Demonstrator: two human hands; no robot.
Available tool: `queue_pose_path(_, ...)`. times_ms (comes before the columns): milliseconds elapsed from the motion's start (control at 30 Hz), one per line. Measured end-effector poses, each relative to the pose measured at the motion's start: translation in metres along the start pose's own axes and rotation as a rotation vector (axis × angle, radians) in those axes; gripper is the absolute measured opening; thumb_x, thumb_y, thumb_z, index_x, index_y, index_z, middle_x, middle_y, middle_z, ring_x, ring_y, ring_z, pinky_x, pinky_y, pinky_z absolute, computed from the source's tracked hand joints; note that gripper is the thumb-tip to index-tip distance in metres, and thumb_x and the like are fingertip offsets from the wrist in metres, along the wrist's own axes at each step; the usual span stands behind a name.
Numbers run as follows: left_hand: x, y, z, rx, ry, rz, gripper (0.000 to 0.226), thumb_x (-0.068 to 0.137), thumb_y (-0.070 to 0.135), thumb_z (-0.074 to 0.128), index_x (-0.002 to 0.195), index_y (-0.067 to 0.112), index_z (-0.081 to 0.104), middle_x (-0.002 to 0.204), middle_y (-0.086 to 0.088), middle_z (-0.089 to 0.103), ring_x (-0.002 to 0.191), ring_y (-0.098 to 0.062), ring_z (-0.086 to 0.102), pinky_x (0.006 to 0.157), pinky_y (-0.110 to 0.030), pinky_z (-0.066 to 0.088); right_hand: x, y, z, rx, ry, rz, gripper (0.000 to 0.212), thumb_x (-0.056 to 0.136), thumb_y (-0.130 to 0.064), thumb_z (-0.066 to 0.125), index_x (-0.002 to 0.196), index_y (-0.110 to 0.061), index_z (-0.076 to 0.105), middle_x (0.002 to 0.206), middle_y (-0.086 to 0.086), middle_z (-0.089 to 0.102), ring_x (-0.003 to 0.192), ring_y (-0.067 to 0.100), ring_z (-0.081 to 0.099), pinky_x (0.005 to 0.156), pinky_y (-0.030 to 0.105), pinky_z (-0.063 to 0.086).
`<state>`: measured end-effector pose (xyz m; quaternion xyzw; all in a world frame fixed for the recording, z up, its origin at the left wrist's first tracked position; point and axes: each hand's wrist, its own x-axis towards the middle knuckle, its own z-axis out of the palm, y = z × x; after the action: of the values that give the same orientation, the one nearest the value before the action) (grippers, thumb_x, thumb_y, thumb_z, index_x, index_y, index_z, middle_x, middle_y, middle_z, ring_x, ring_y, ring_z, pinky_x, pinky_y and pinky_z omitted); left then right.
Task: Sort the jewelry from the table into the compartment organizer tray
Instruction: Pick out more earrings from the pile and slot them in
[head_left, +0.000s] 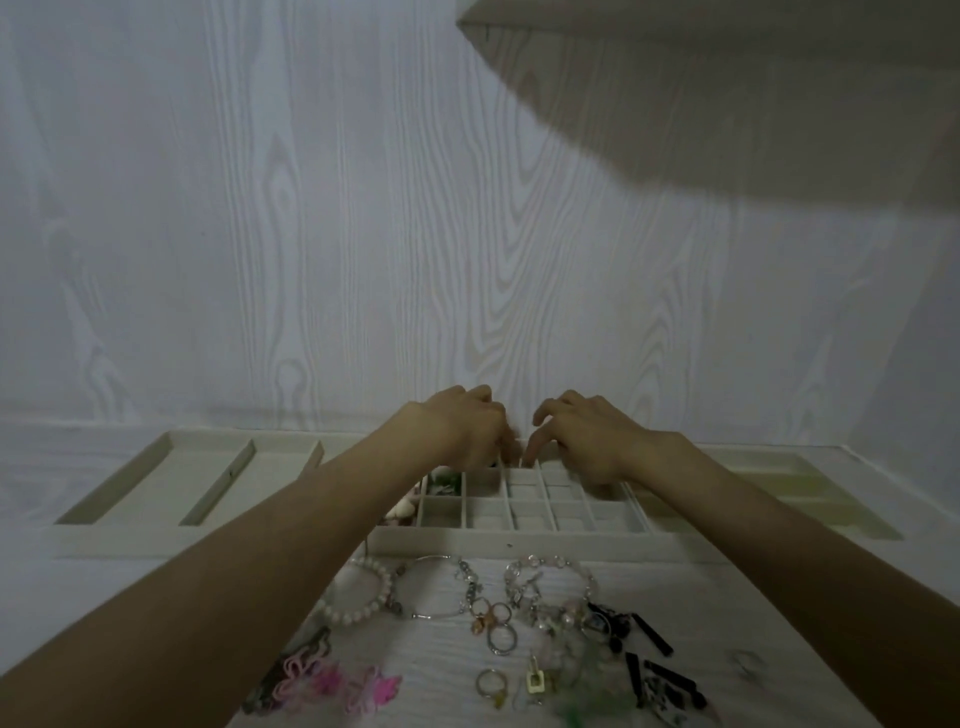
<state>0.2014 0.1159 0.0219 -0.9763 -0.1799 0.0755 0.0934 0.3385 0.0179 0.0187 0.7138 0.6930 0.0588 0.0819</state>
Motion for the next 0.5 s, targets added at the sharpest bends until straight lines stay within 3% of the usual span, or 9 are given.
queue_pose_path(133, 0.0003, 0.0065, -0.0015, 0.077, 0.025, 0.002, 0.036, 0.099, 0.030, 0.040, 0.133, 0.037, 0.050, 0.135, 0.001, 0.045, 0.118, -0.019, 0.037, 0.087, -0.027, 0.029, 0.0018, -0.0003, 0.0002, 0.001, -0.013, 0.007, 0.045, 0.093, -0.006, 0.043, 0.119, -0.038, 0.060, 0.138, 0.001, 0.042, 0.122, 0.021, 0.037, 0.097, 0.034, 0.031)
queue_pose_path(500, 0.0027, 0.0079, -0.0038, 0.062, -0.009, -0.026, 0.036, 0.099, 0.031, 0.040, 0.132, 0.028, 0.053, 0.132, 0.000, 0.046, 0.115, -0.020, 0.037, 0.089, -0.030, 0.031, 0.0016, -0.0021, 0.0008, 0.027, -0.052, 0.028, 0.044, 0.095, -0.009, 0.041, 0.123, -0.037, 0.058, 0.130, 0.001, 0.047, 0.115, 0.020, 0.040, 0.092, 0.033, 0.031)
